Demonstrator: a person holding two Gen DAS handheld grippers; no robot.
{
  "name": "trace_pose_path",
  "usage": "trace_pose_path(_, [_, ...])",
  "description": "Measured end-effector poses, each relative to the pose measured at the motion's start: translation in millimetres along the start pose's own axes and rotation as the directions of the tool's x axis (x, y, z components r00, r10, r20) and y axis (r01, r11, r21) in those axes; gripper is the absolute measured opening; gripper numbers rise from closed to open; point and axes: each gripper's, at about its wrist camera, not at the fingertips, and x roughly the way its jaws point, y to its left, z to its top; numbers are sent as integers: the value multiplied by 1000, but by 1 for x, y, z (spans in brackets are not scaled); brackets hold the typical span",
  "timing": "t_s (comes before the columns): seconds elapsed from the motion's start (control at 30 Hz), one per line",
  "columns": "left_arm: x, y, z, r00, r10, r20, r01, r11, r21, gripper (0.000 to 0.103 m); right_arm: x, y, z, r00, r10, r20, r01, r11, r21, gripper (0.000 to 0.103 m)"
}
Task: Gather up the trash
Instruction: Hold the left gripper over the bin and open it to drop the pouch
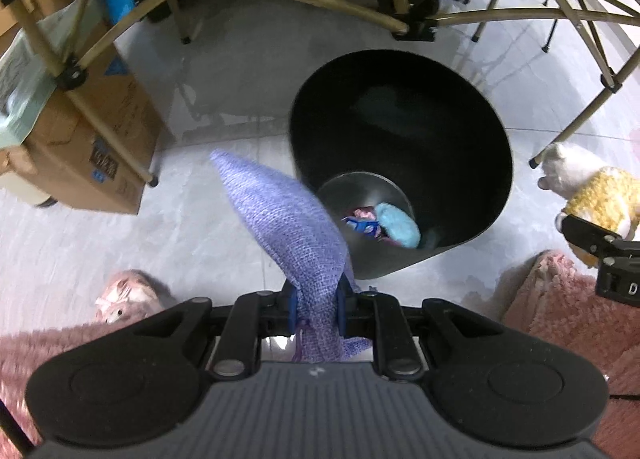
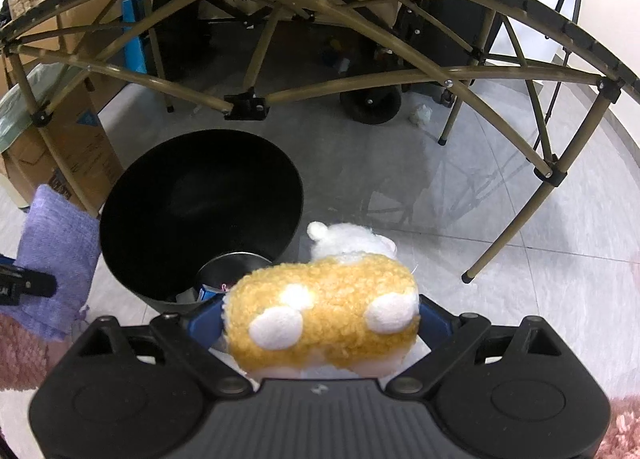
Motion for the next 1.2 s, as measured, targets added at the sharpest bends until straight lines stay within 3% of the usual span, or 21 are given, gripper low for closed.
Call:
trace_pose_path(0.63, [-12, -51, 59, 993, -75, 95, 66, 994, 91, 13, -6, -25, 14, 999, 5, 48, -9, 996, 89, 96])
trace_pose_path(1.2, [-8, -60, 71, 990, -103, 100, 94, 991, 97, 12, -7, -24, 14, 999, 1, 49, -5, 996, 91, 96])
